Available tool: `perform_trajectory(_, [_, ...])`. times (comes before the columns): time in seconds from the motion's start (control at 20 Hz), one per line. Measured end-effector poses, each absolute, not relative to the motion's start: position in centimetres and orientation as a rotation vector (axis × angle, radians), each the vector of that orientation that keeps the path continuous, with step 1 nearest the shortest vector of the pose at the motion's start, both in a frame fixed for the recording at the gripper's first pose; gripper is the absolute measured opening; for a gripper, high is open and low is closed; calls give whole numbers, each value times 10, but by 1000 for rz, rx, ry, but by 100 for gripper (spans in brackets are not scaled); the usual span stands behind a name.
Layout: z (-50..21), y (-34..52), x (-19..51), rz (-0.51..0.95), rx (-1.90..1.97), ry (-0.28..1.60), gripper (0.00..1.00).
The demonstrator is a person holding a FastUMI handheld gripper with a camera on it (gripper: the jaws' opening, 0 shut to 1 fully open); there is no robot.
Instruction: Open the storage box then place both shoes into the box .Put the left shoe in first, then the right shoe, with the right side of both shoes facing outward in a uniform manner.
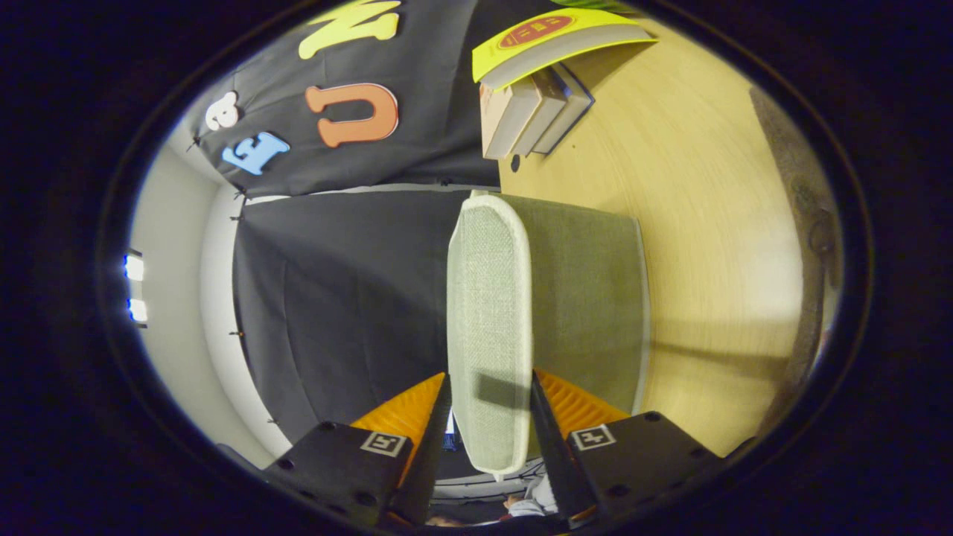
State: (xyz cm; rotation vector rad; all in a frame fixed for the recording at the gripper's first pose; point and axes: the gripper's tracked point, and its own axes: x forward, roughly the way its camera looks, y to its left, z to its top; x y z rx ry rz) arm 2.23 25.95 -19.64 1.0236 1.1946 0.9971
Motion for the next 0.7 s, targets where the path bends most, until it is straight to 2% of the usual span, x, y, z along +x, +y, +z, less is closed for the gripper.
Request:
perform_trajectory(0.05, [-197, 258, 22, 982, 1004, 1194, 58])
perform_trajectory(0.2, [-192, 251, 16, 965, 942, 1202, 10])
perform_trajectory(0.3, [-176, 251, 6, 996, 928, 1213, 6])
perform_trajectory(0.7, [-56, 306, 1, 1164, 844, 1040, 6])
